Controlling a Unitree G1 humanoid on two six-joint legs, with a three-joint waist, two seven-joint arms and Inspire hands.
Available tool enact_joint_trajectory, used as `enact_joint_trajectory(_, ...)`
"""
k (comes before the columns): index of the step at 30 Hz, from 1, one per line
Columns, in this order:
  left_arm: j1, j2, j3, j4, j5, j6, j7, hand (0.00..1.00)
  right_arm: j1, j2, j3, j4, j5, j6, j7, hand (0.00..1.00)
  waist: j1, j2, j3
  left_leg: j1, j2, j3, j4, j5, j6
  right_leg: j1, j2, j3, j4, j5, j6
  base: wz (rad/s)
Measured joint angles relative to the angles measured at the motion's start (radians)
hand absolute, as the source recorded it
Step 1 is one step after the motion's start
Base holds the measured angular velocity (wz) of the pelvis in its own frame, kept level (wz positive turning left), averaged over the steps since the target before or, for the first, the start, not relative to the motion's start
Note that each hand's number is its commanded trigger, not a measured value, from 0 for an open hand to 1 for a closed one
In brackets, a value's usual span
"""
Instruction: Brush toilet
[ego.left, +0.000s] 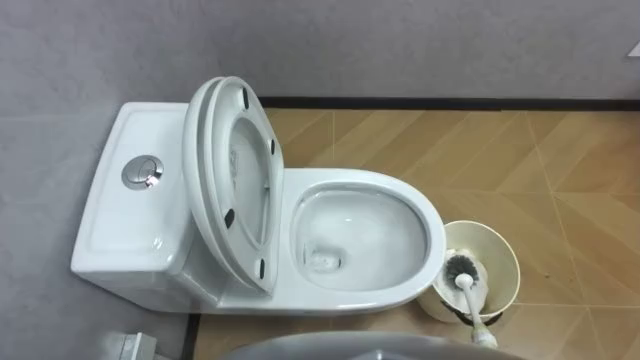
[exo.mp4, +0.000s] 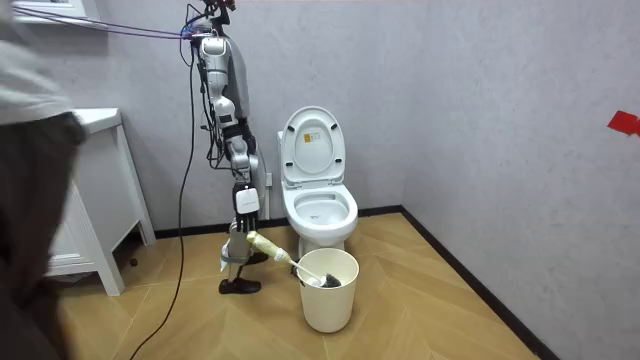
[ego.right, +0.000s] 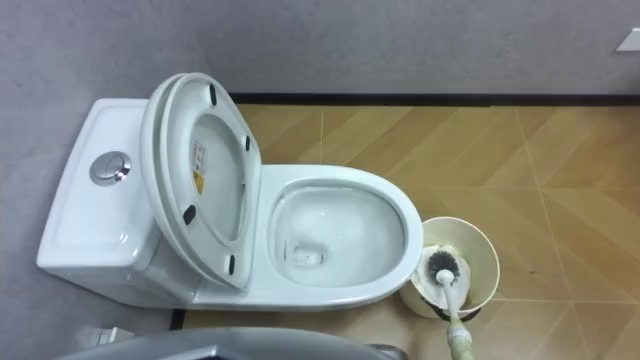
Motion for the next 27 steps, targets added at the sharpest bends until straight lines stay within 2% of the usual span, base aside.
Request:
enact_joint_trajectory(8, 0.000, 0.000, -0.001, -0.005, 0.001, 0.000, 0.004, 0.00, 0.000, 0.000, 0.000, -0.001, 0.009, -0.006, -0.010, 0.00, -0.001, 0.000, -0.0006, 0.000, 0.000, -0.001, 0.002, 0.000, 0.000, -0.001, 0.000, 0.000, 0.001, 0.000, 0.000, 0.00)
enact_joint_trajectory(14, 0.003, 0.000, 0.028, -0.017, 0.002, 0.016, 0.029, 0.00, 0.000, -0.001, -0.011, 0.013, 0.119, 0.002, -0.031, 0.00, -0.001, -0.009, -0.0036, 0.001, -0.001, -0.004, -0.002, 0.000, 0.000, -0.001, 0.000, -0.003, 0.000, 0.000, 0.000, 0.00)
enact_joint_trajectory(16, 0.014, 0.000, 0.042, -0.034, 0.000, 0.027, 0.041, 0.00, 0.005, -0.001, -0.033, 0.034, 0.218, 0.003, -0.044, 0.00, -0.002, -0.013, -0.0049, 0.003, -0.001, -0.004, -0.003, 0.000, 0.000, 0.001, 0.000, -0.003, 0.000, 0.000, 0.000, 0.00)
enact_joint_trajectory(21, 0.022, -0.001, 0.062, -0.034, 0.000, 0.026, 0.049, 0.00, 0.042, 0.000, -0.105, 0.050, 0.450, 0.016, -0.091, 0.00, -0.010, -0.020, -0.0025, 0.002, -0.001, -0.004, -0.002, 0.000, 0.000, 0.001, 0.000, 0.001, 0.000, 0.000, 0.000, 0.00)
enact_joint_trajectory(23, 0.023, -0.001, 0.085, -0.034, 0.001, 0.023, 0.049, 0.00, 0.052, 0.000, -0.164, 0.077, 0.538, 0.015, -0.104, 0.00, -0.024, -0.022, -0.0013, 0.002, -0.001, -0.007, -0.002, 0.000, 0.000, 0.001, 0.001, 0.003, 0.000, 0.000, 0.000, 0.02)
enact_joint_trajectory(27, 0.044, -0.010, 0.174, -0.039, 0.001, 0.014, 0.080, 0.00, 0.088, 0.000, -0.329, 0.082, 0.854, 0.021, -0.139, 0.00, -0.057, -0.025, -0.0001, 0.011, -0.001, -0.008, -0.013, 0.000, 0.000, 0.007, 0.002, 0.007, -0.002, 0.000, 0.000, -0.03)
